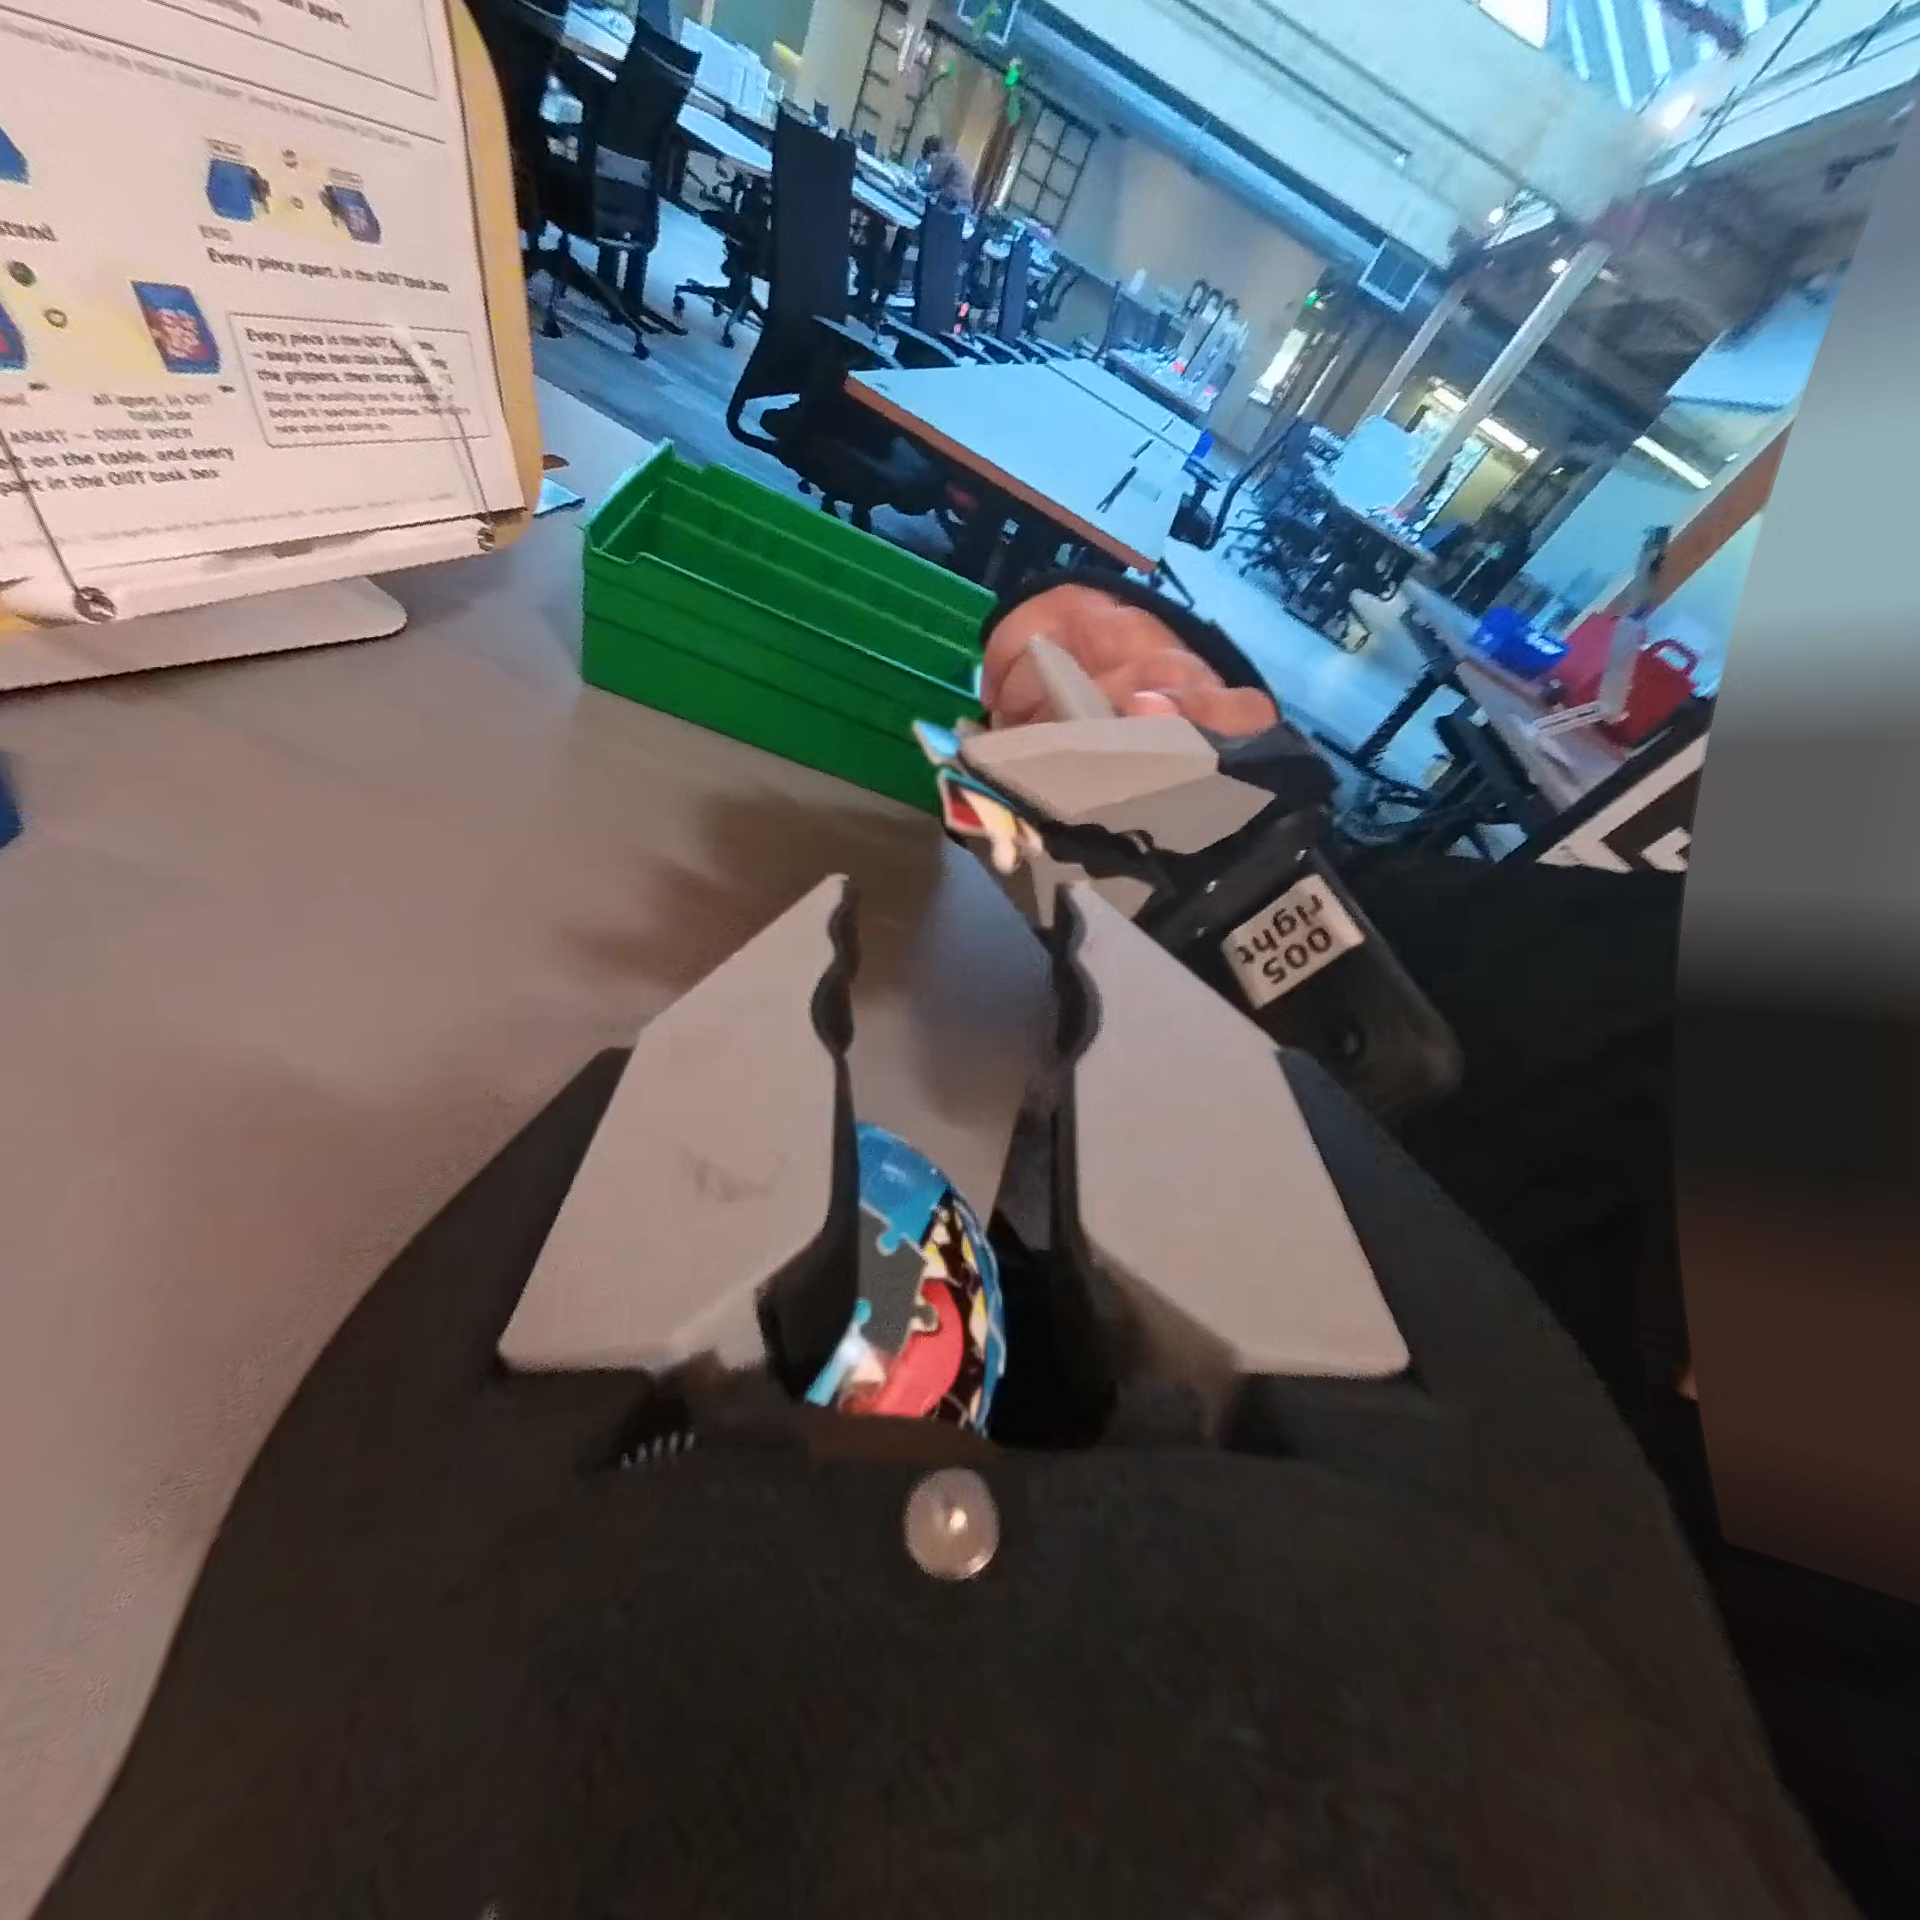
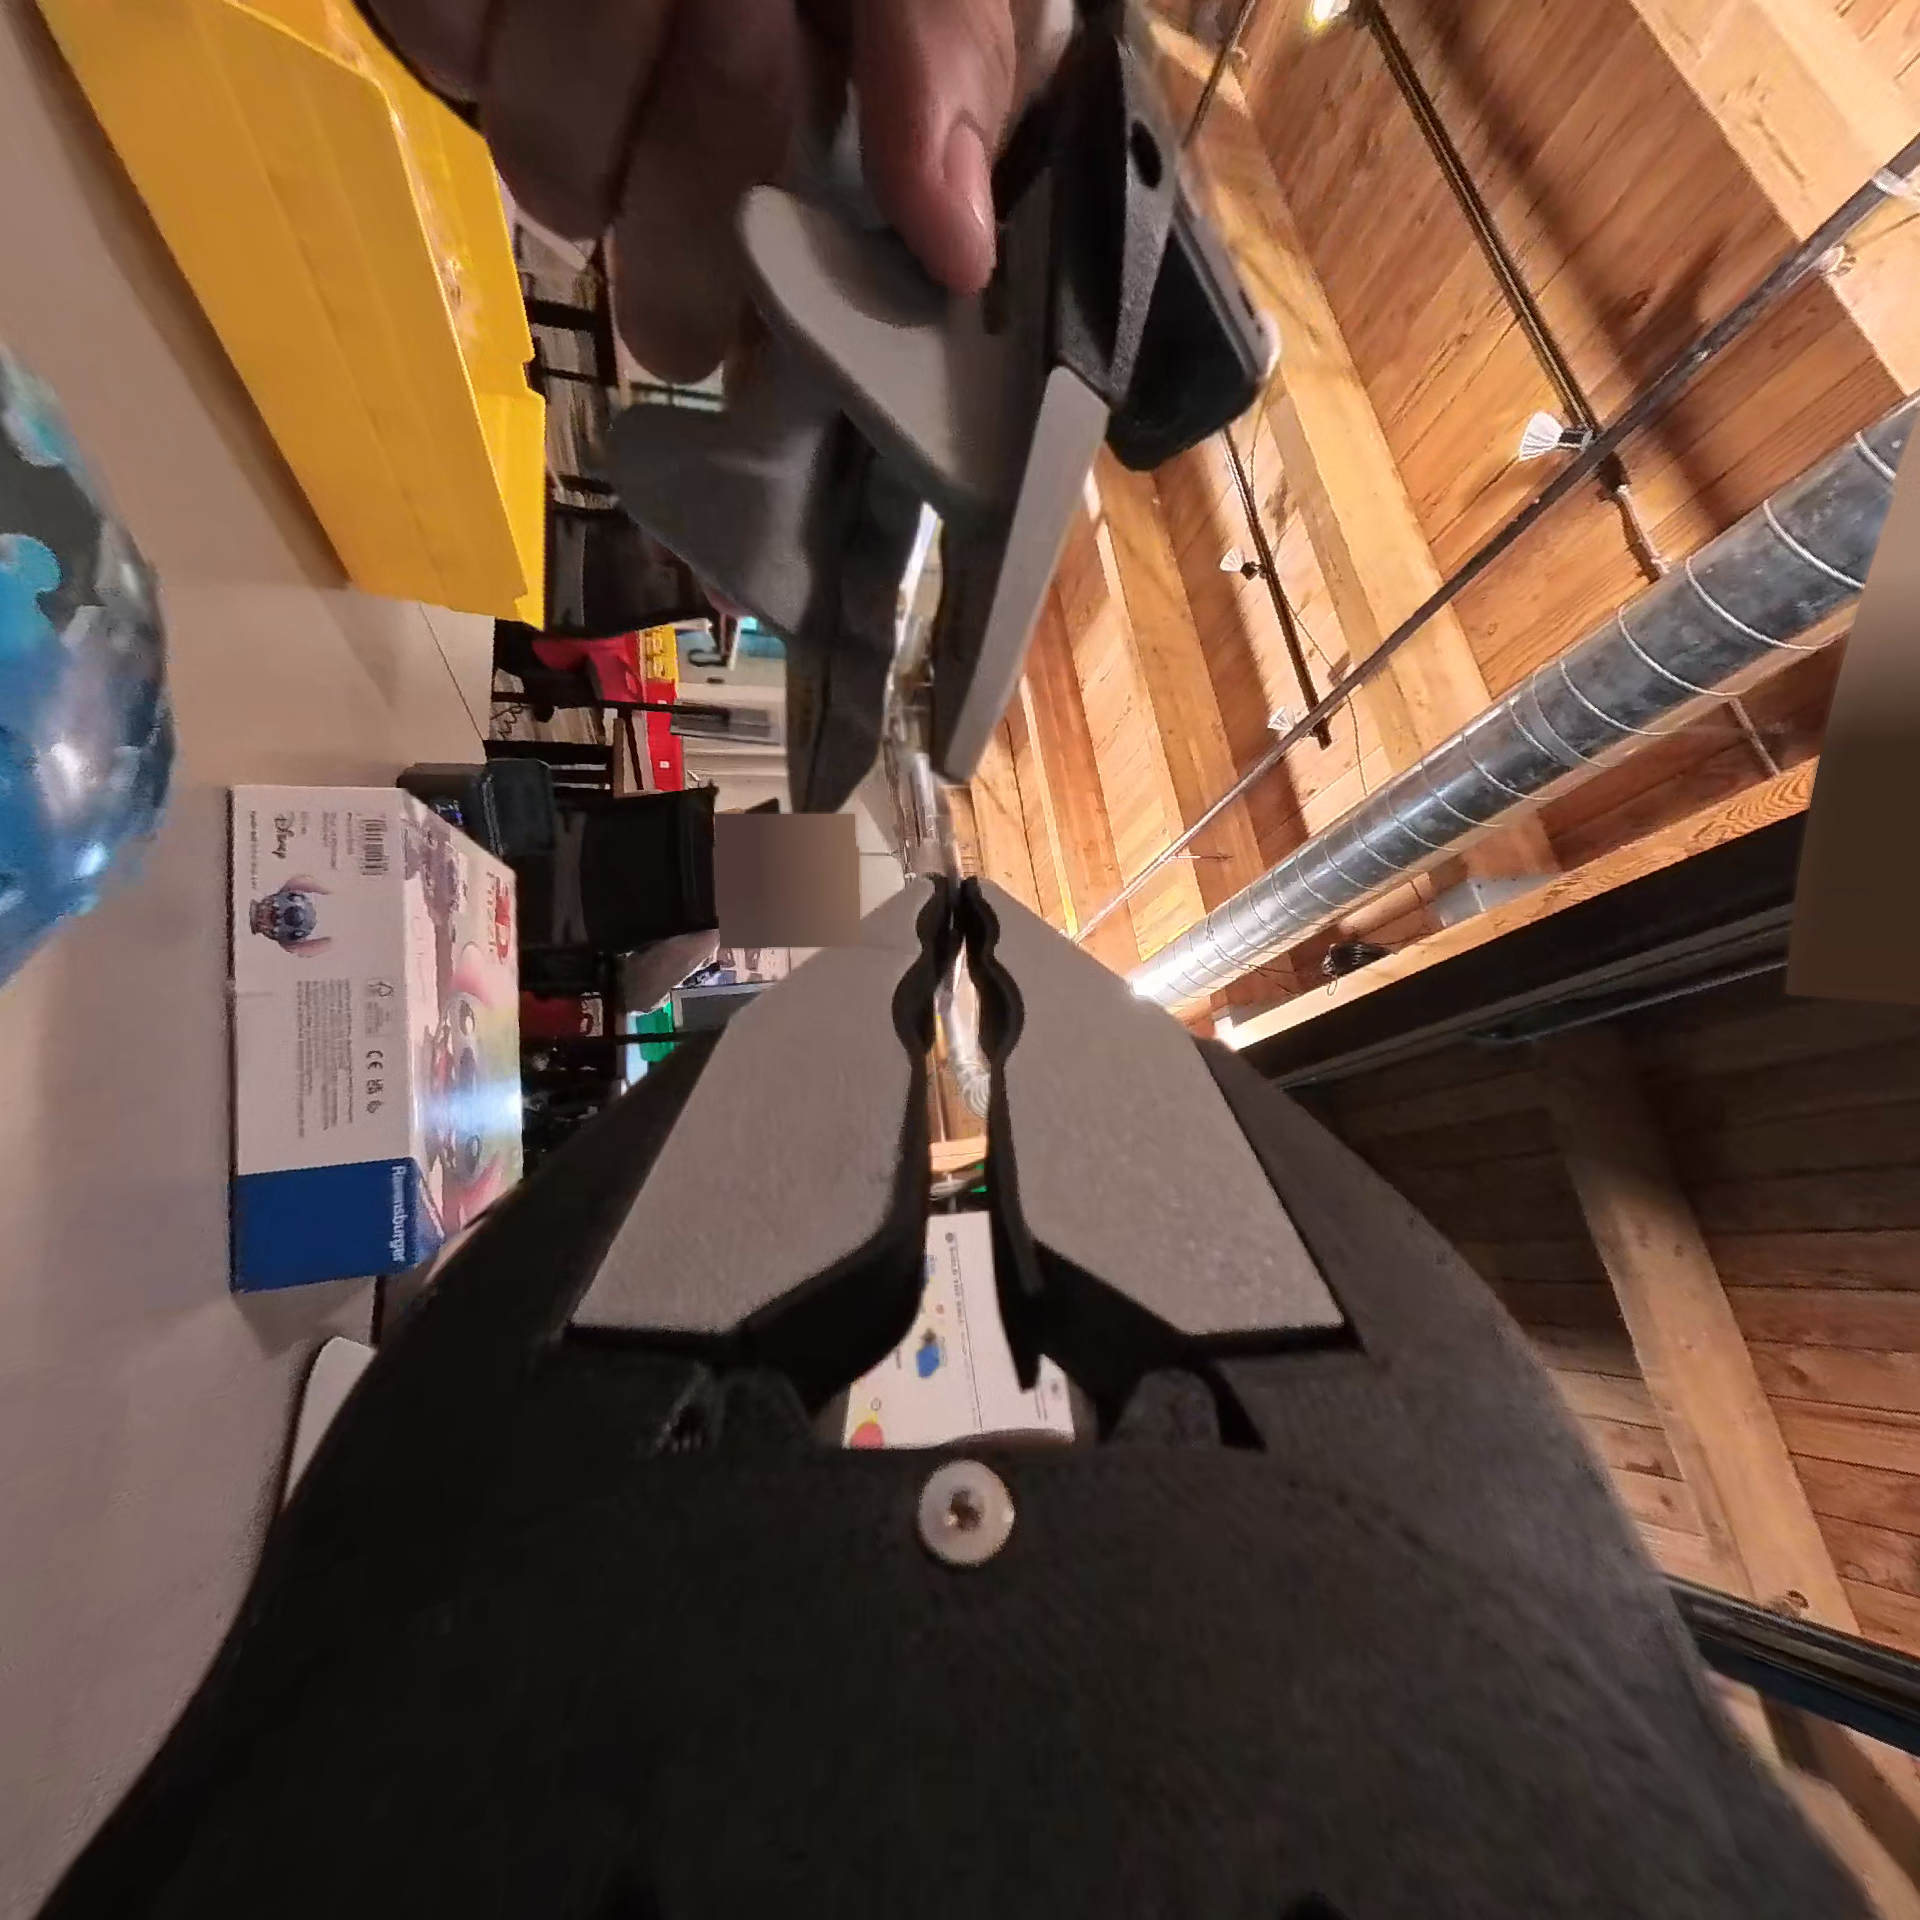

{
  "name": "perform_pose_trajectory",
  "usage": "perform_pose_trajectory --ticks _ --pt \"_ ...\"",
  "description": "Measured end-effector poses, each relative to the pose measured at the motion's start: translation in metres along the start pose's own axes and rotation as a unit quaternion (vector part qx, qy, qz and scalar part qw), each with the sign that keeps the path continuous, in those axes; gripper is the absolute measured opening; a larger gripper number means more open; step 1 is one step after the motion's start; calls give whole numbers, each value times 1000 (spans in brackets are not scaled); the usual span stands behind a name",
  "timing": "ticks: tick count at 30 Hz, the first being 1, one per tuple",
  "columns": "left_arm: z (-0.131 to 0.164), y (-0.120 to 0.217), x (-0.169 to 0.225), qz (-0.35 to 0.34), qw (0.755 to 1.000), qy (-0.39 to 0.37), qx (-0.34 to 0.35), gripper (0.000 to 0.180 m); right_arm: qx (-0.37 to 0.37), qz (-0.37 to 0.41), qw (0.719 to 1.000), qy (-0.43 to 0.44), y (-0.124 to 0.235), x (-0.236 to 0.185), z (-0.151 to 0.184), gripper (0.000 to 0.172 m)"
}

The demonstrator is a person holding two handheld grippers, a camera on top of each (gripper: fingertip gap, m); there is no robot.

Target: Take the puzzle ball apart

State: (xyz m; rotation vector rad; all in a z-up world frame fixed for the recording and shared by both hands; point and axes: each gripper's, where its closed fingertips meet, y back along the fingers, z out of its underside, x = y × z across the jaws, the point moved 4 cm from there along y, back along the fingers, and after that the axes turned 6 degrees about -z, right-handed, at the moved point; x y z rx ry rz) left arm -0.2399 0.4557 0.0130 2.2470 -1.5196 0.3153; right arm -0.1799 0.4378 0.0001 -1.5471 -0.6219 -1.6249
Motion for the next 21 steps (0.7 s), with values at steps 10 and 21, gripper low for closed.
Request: perform_pose_trajectory --ticks 10,21 --pt "-1 -2 -17 5 999 29 38 2 9 -21 999 -29 -13 -17 9 8" --pt "6 30 -35 -12 983 86 160 0 140 -287 727 -608 -27 -30 26 0"
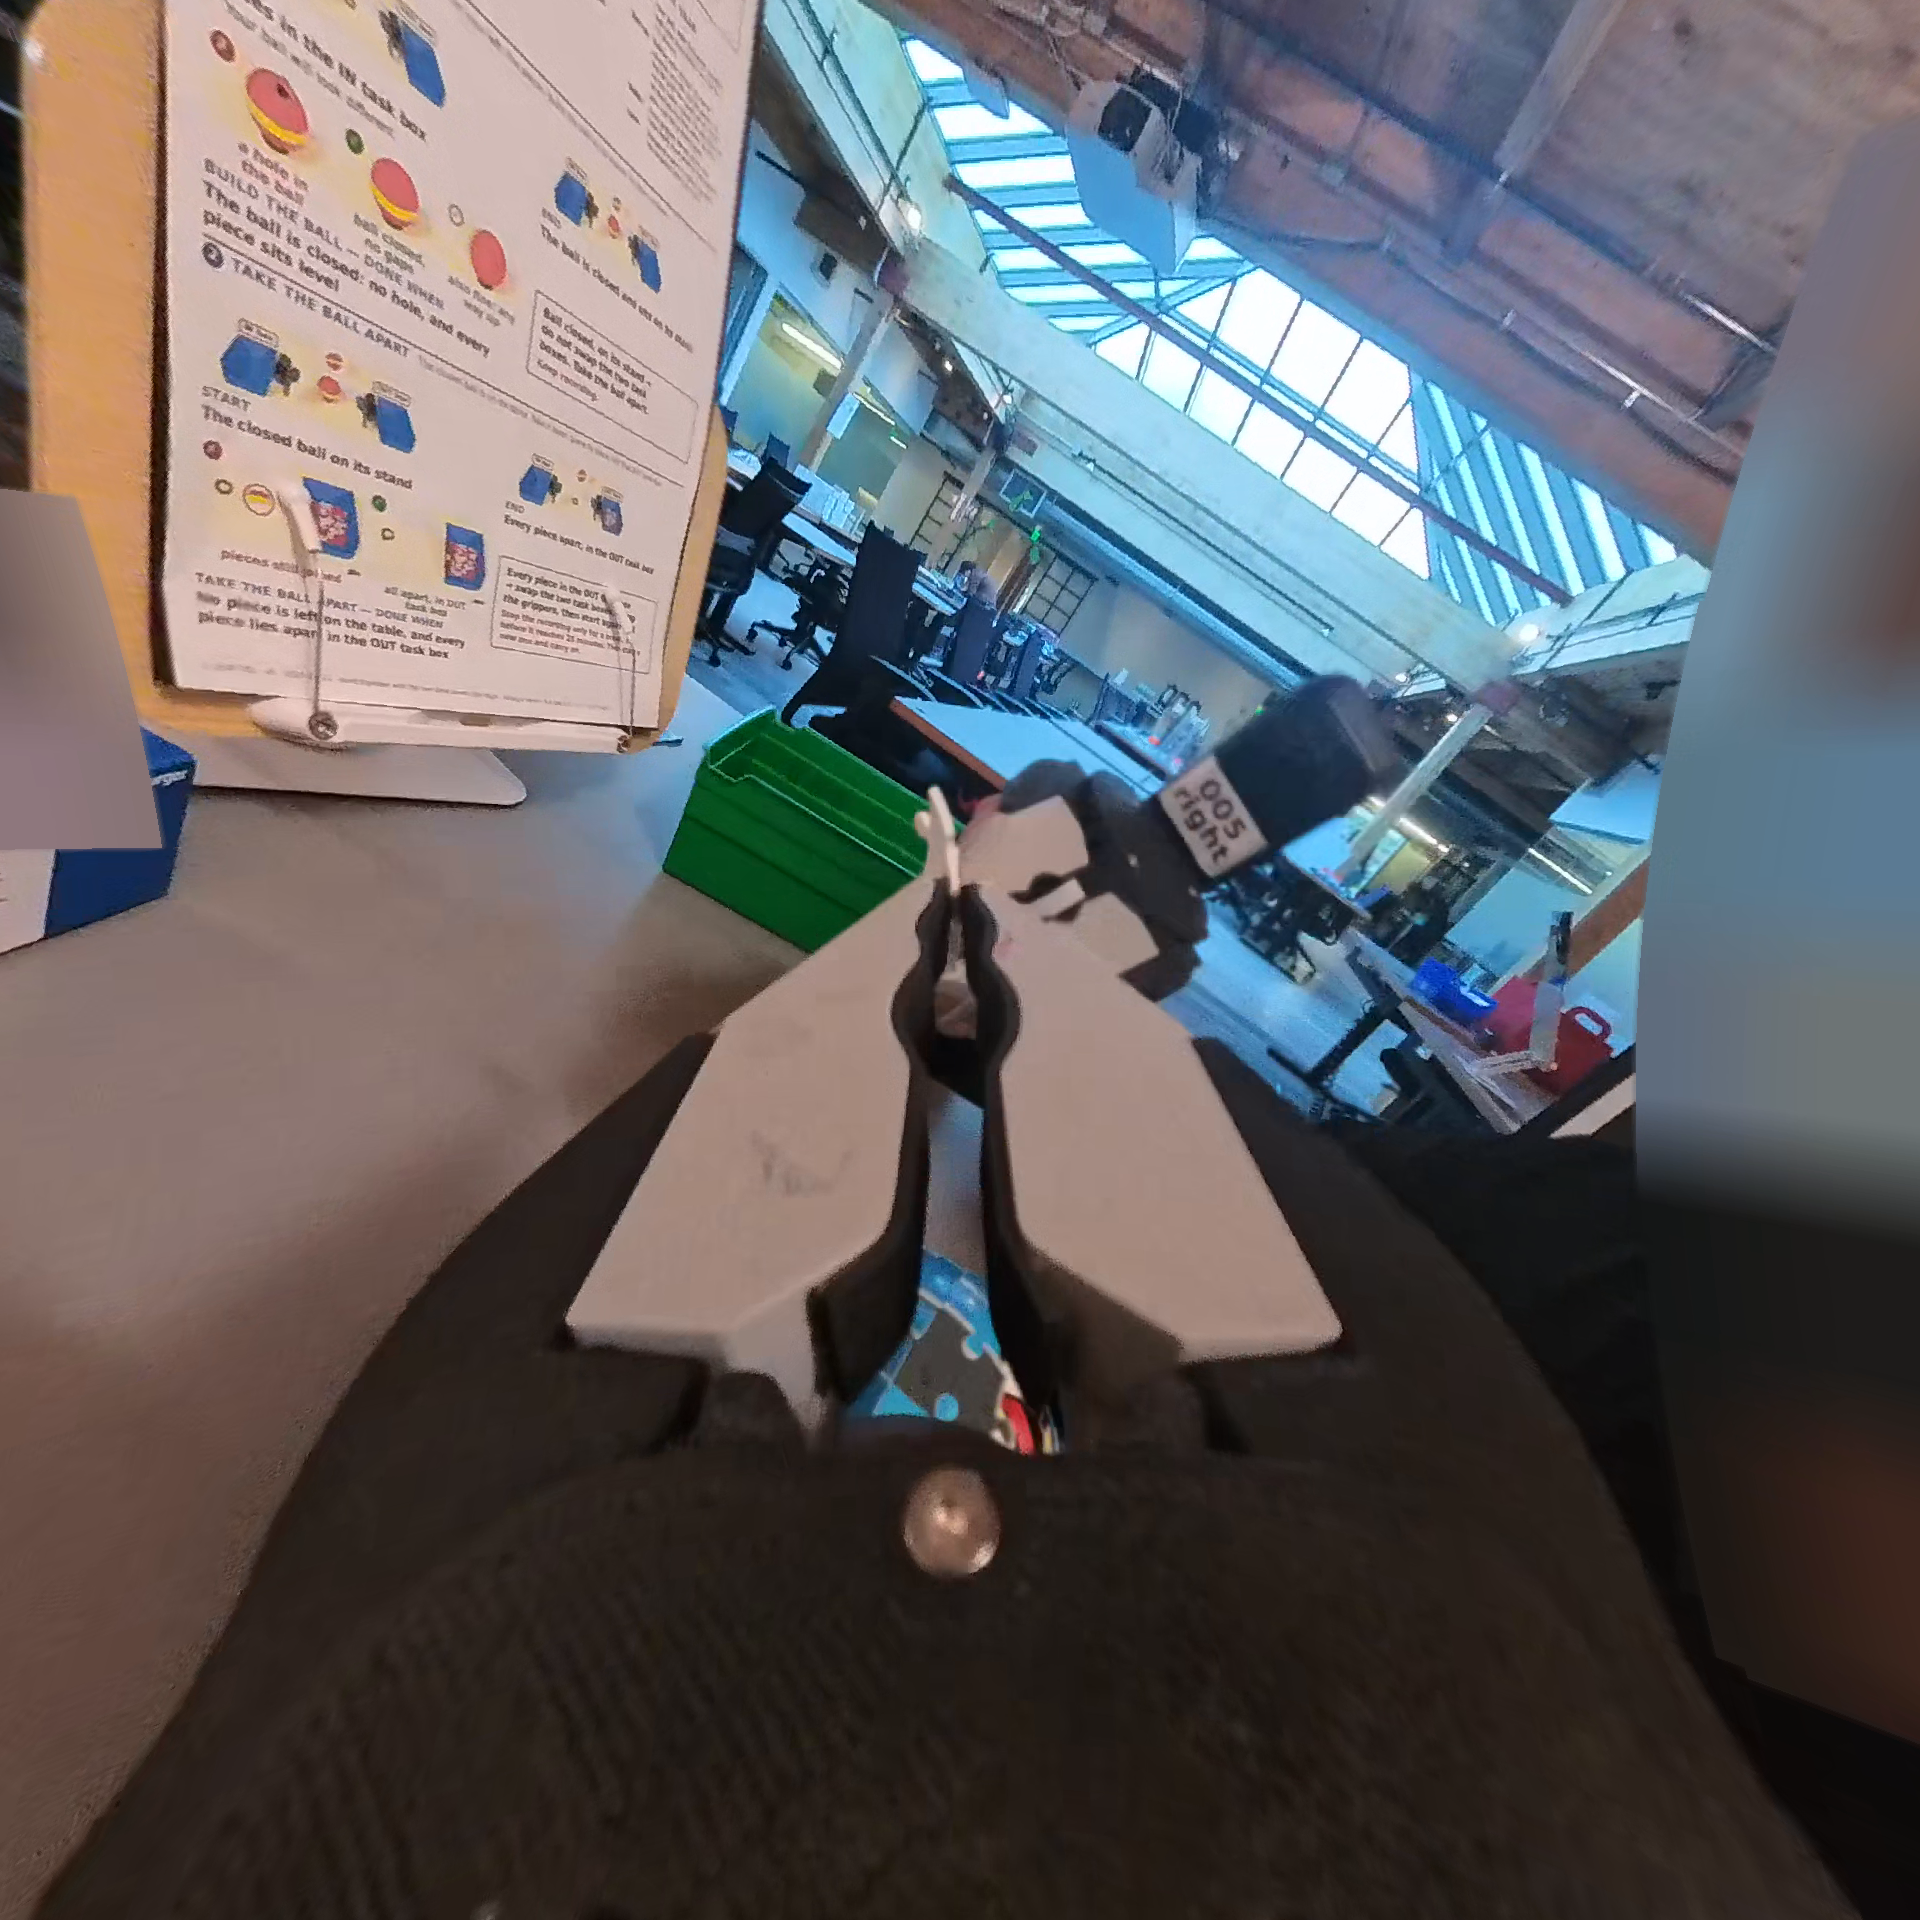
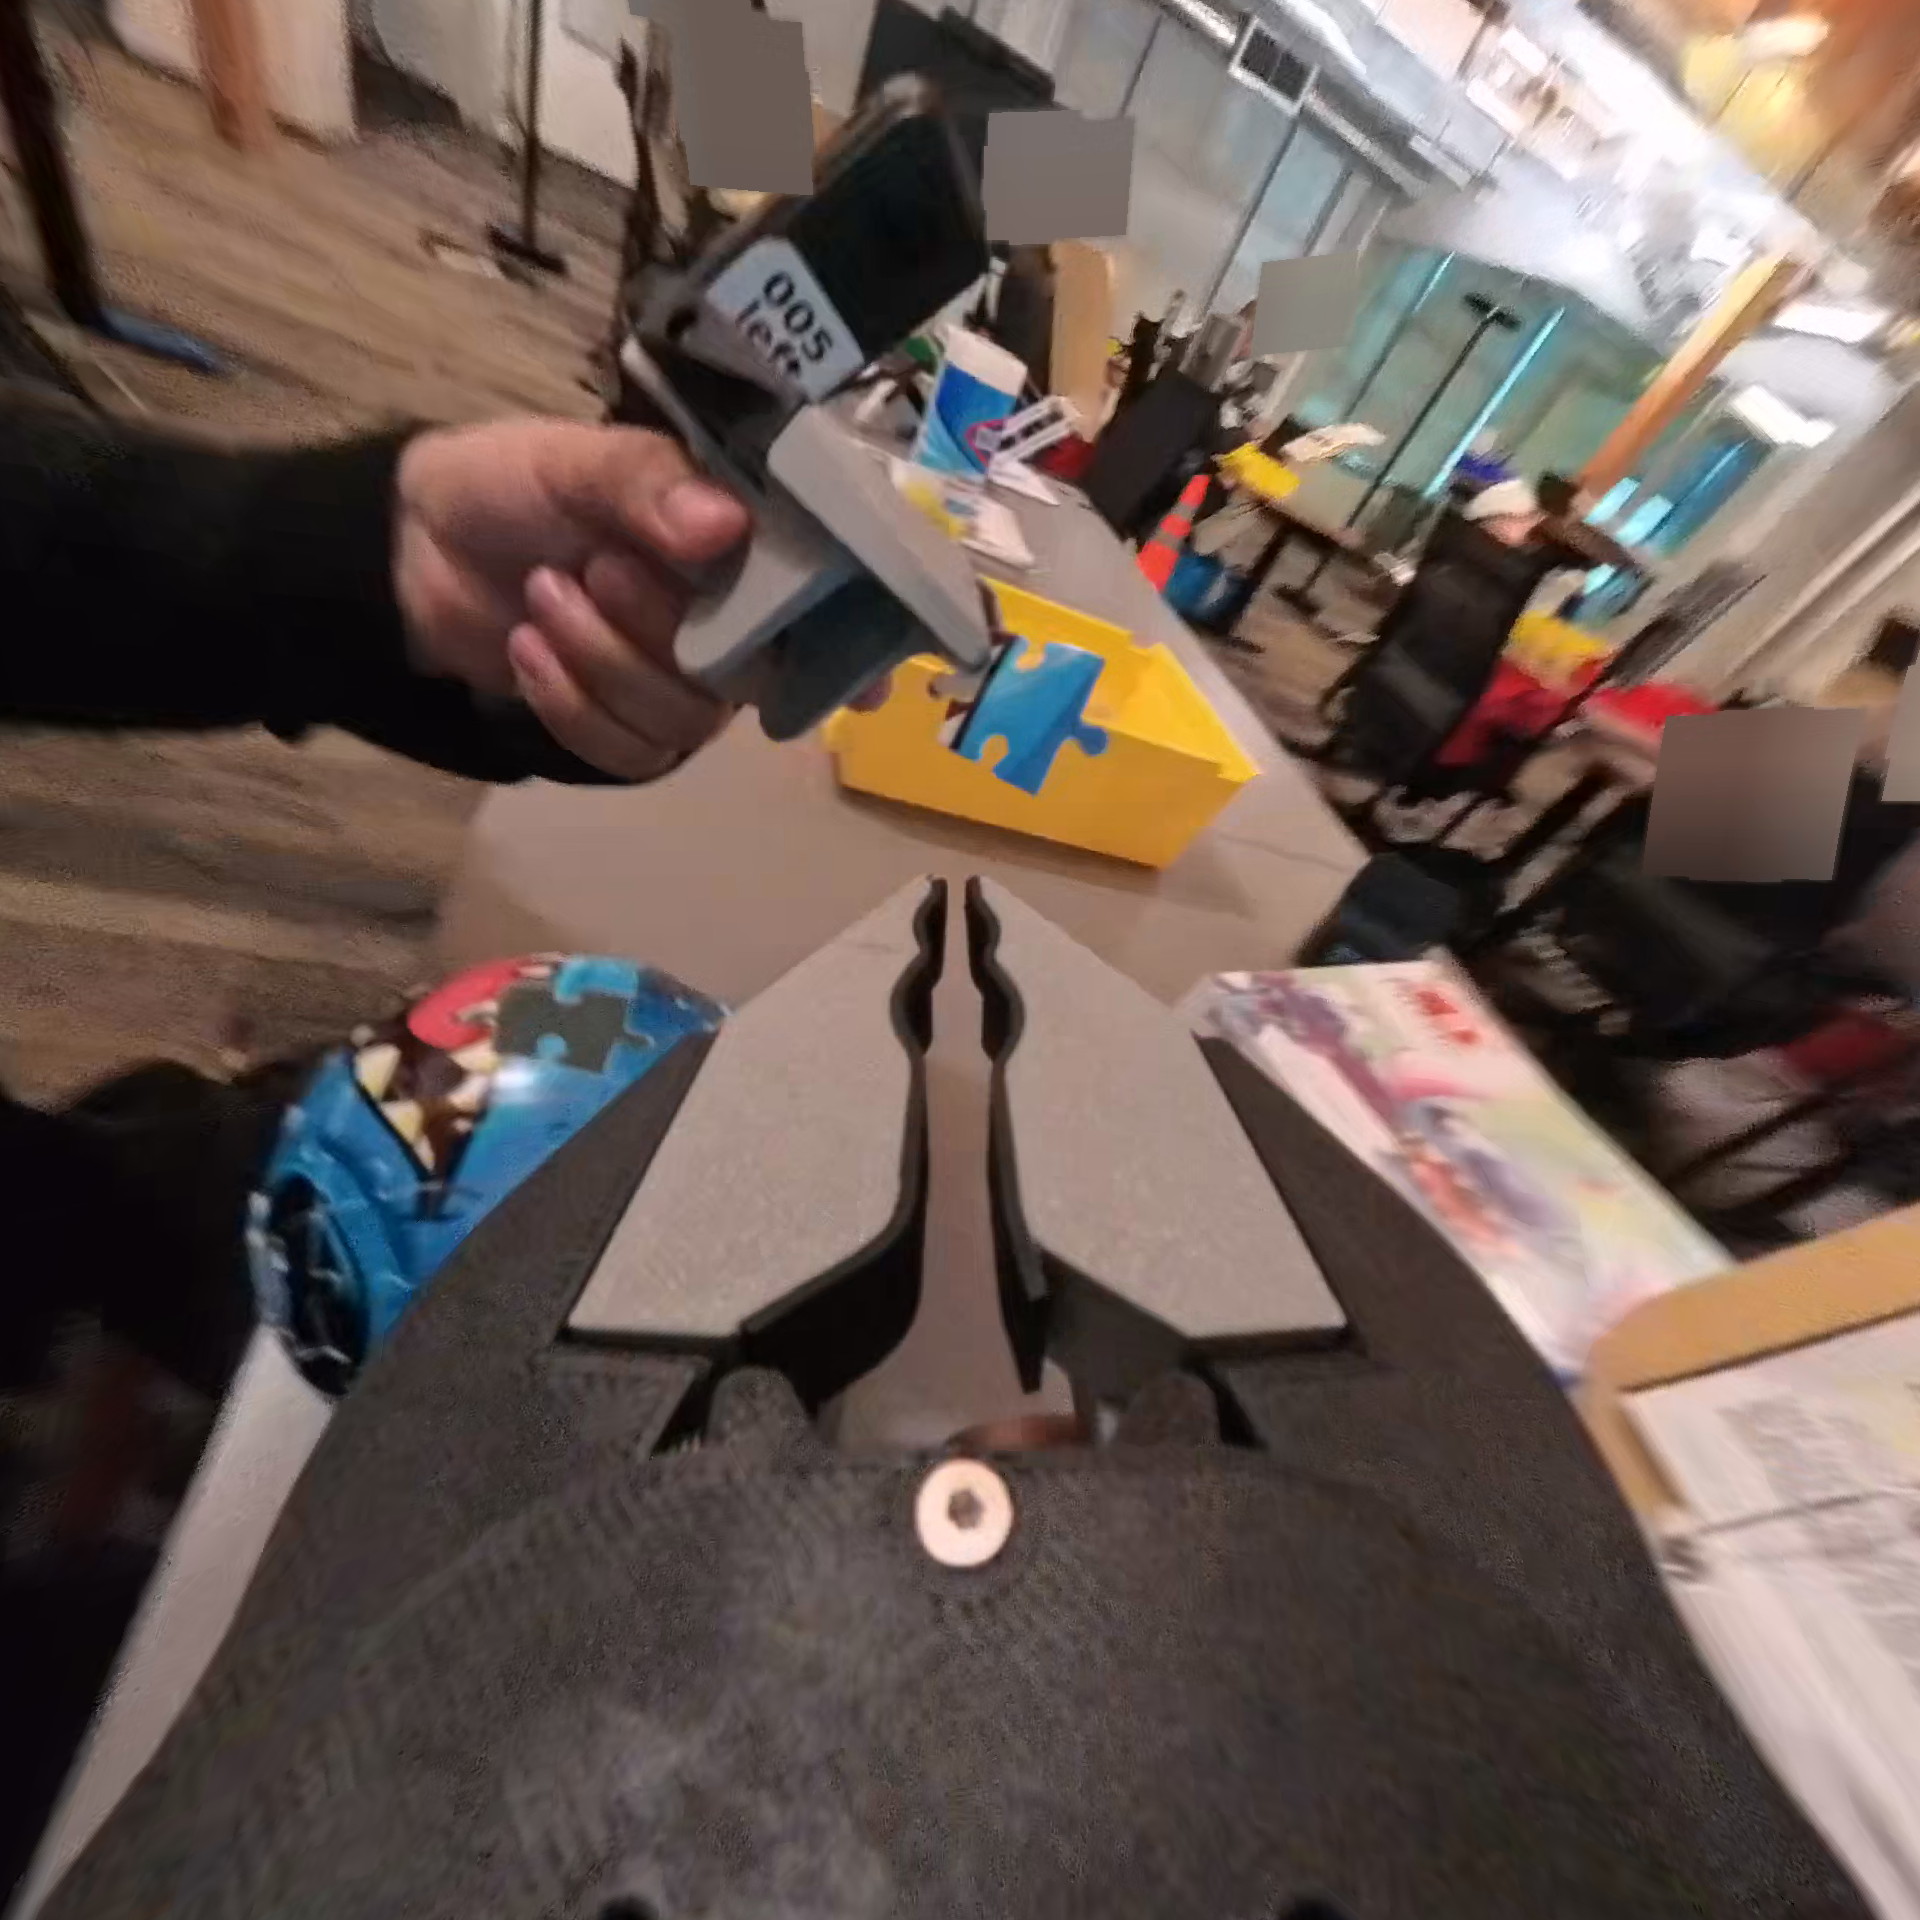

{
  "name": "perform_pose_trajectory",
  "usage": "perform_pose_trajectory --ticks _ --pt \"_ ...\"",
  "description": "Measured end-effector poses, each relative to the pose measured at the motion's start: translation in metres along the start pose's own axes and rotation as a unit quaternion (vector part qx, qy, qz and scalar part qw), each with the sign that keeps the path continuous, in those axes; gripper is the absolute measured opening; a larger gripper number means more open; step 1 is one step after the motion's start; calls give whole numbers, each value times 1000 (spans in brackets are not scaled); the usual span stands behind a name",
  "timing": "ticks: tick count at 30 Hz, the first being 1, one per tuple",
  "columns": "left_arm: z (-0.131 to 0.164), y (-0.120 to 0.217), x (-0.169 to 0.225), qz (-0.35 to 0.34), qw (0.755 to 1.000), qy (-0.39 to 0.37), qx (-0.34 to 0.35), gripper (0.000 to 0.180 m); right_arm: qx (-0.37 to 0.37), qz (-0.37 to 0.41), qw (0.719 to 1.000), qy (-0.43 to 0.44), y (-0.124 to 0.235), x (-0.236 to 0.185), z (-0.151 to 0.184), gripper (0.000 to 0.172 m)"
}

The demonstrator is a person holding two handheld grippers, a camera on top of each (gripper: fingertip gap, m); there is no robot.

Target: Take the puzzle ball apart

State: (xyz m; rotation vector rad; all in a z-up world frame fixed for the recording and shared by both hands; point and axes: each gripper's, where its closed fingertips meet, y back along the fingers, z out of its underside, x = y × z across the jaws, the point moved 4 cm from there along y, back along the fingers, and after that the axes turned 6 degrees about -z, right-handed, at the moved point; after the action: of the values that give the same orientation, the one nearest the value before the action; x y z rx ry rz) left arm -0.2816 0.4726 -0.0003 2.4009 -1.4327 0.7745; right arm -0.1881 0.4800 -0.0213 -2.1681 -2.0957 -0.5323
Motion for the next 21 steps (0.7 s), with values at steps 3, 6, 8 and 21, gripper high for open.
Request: perform_pose_trajectory --ticks 3,6,8,21 --pt "3 3 -1 4 1000 12 7 0 48 -79 985 -147 -1 11 -7 7" --pt "6 6 2 5 1000 17 12 0 59 -151 961 -226 -8 8 -9 9" --pt "9 7 4 4 1000 16 12 0 59 -186 950 -243 -13 0 -10 10" --pt "29 22 -3 12 998 45 30 0 67 -194 932 -299 -17 -1 -12 0"
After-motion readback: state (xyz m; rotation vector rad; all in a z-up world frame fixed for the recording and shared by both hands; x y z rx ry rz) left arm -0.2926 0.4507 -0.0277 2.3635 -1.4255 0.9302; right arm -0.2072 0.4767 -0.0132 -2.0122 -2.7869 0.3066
